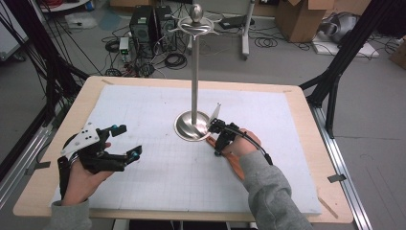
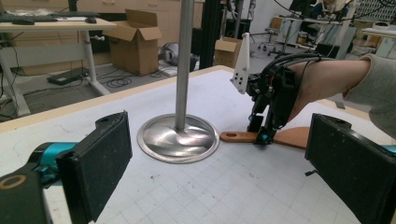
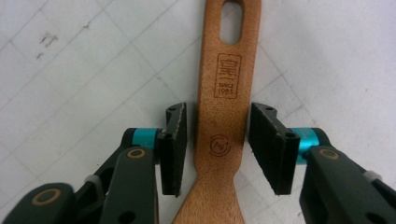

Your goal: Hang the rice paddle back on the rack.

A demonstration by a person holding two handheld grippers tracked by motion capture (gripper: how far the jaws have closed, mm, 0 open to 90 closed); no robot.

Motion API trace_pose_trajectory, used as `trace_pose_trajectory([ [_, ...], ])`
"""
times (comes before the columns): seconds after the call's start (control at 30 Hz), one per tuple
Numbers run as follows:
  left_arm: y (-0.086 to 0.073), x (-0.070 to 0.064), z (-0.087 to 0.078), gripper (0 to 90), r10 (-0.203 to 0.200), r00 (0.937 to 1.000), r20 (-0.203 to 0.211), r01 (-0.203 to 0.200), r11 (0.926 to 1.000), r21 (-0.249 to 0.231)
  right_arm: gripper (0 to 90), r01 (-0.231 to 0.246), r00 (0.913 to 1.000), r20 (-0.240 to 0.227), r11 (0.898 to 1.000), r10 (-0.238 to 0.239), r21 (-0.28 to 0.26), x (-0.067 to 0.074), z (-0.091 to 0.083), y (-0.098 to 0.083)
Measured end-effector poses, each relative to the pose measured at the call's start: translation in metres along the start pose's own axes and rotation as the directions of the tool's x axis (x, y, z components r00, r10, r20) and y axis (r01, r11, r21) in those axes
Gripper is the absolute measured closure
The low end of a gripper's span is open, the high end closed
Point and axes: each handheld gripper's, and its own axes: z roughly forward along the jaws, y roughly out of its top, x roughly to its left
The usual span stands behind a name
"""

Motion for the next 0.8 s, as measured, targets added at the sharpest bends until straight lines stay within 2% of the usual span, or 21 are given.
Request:
trace_pose_trajectory([
  [0.23,-0.002,0.001,0.001,7.9,0.001,1.0,0.002,-0.001,0.9999,0.012,64.0,-0.021,0.9998,0.002,1.0,0.021,-0.016,0.0,0.0,-0.003],
  [0.4,-0.001,-0.002,0.001,8.4,0.013,0.9999,0.007,-0.013,0.9999,-0.003,65.2,-0.016,0.9999,0.001,0.999,0.016,-0.034,0.0,0.0,-0.006],
  [0.43,-0.001,-0.002,0.001,8.3,0.028,0.9996,-0.006,-0.028,0.9996,0.002,65.3,-0.02,0.9998,-0.008,0.999,0.02,-0.04,-0.002,-0.001,-0.007],
  [0.57,-0.002,0.0,0.0,8.3,0.031,0.9991,-0.029,-0.031,0.9995,0.008,65.4,-0.038,0.9984,-0.044,0.997,0.035,-0.06,-0.007,-0.001,-0.01],
  [0.6,-0.002,0.0,0.0,8.2,0.031,0.9991,-0.029,-0.031,0.9995,0.008,65.4,-0.038,0.9984,-0.044,0.997,0.035,-0.06,-0.007,-0.001,-0.01],
  [0.63,-0.002,0.001,0.0,8.2,0.028,0.9991,-0.032,-0.028,0.9996,0.002,65.4,-0.047,0.9967,-0.07,0.996,0.042,-0.072,-0.011,-0.002,-0.013],
  [0.8,-0.003,0.002,0.0,8.2,0.023,0.9993,-0.03,-0.023,0.9997,-0.001,65.5,-0.067,0.9942,-0.091,0.992,0.058,-0.103,-0.014,-0.005,-0.02],
])
